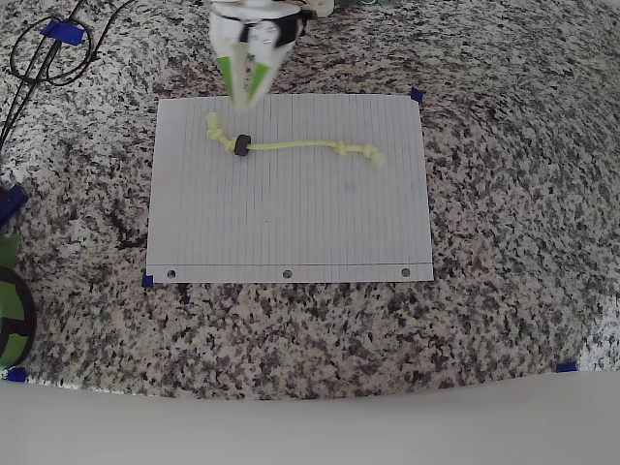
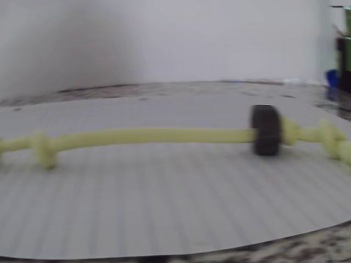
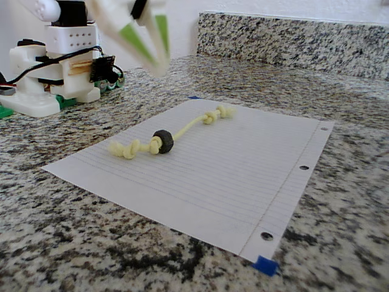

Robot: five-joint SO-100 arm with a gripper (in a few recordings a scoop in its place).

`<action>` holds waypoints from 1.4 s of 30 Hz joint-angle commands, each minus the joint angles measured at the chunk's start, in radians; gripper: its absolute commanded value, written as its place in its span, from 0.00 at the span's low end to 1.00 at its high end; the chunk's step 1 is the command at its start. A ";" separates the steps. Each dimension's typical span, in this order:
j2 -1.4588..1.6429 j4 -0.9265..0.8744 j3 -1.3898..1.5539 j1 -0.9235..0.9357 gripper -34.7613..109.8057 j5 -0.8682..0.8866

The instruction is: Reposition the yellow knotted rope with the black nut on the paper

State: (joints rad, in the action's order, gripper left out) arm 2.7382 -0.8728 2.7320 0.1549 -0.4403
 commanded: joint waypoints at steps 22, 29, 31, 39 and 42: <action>-0.460 0.193 -0.054 0.193 0.24 -0.795; -0.503 0.235 -0.054 0.212 0.24 -0.808; -0.511 0.264 -0.054 0.222 0.24 -0.816; -0.523 0.370 -0.054 0.227 0.24 -0.839; -0.508 0.357 -0.055 0.213 0.24 -0.841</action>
State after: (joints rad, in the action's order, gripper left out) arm 2.2166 -0.5154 2.7151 0.3804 -1.2701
